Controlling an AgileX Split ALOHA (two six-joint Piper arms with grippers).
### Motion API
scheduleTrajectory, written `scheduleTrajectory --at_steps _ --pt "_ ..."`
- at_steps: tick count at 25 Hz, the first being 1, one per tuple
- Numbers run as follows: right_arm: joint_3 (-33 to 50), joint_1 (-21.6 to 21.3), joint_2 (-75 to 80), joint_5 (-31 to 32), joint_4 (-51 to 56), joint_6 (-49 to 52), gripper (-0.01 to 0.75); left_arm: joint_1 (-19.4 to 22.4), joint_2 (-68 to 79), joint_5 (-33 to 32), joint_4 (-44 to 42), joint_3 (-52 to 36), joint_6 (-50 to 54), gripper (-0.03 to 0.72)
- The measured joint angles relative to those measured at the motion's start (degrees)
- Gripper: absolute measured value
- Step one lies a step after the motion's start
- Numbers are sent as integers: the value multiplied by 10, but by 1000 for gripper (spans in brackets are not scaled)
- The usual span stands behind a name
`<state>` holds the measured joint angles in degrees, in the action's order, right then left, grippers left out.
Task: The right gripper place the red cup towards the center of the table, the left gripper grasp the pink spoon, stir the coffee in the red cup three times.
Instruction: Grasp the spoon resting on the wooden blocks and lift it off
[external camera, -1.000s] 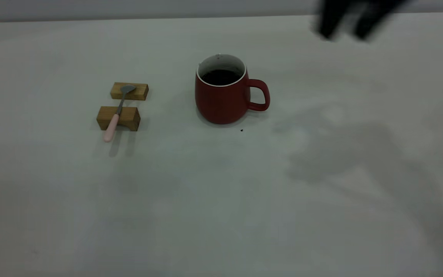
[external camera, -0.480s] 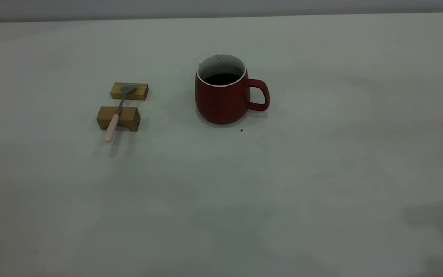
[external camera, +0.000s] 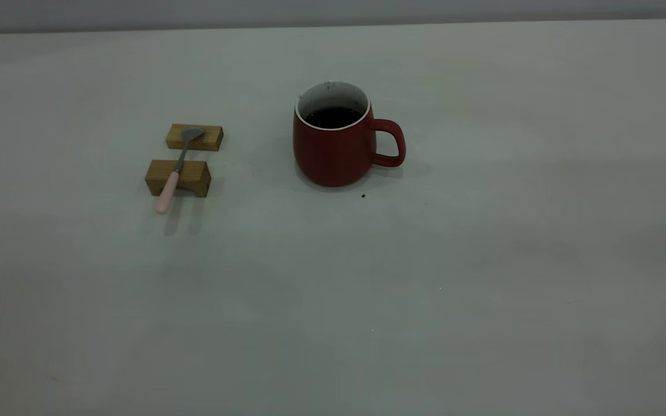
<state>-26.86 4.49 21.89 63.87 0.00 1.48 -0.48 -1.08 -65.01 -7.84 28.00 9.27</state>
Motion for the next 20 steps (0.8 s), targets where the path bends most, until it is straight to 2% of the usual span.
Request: scheduleTrajectory --at_steps 12,20 --pt "0 0 -196 5 -23 29 582 0 0 0 0 0 0 531" --pt "0 0 -206 7 -23 30 582 0 0 0 0 0 0 531"
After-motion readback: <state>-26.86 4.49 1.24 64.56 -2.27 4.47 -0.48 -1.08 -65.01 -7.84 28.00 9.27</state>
